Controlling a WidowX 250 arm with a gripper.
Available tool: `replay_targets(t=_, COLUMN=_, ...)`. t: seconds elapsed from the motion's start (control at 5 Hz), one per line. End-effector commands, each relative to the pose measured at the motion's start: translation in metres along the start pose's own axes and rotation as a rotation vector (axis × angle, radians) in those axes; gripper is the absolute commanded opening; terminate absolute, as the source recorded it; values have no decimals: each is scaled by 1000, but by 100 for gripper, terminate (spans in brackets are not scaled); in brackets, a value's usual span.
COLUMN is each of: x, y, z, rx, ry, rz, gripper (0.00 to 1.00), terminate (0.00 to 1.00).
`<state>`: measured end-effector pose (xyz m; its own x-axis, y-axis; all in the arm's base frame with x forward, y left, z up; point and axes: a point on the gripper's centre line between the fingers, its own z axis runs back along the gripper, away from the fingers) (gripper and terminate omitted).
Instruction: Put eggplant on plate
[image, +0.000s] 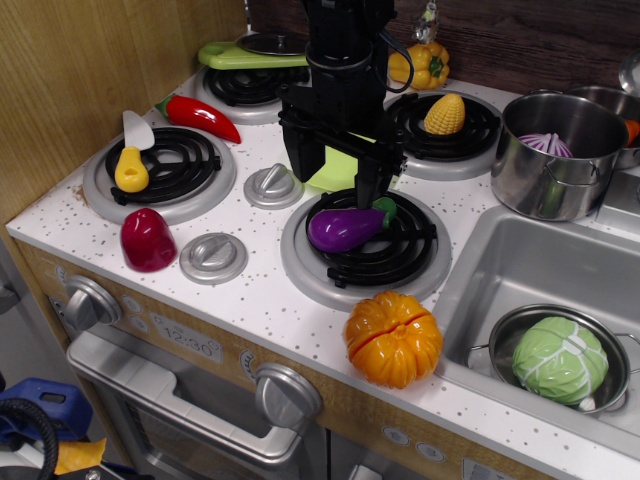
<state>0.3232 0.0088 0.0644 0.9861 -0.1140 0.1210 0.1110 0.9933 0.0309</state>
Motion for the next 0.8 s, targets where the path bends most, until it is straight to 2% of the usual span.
replay_targets(t=0.0, x=0, y=0, z=0, rx=0, ry=0, rz=0, gripper=100, terminate=0)
replay_targets(t=0.2, x=-4, y=-2, z=-3, rx=47, ry=-65, rz=-154, gripper=100, terminate=0)
replay_targets(t=0.4, x=-4, y=1, z=-4, rx=36, ry=-47, rz=-257, gripper=100, terminate=0)
replay_targets(t=0.6, x=-6, y=1, z=-9, rx=53, ry=-63, rz=-313, gripper=100, terminate=0)
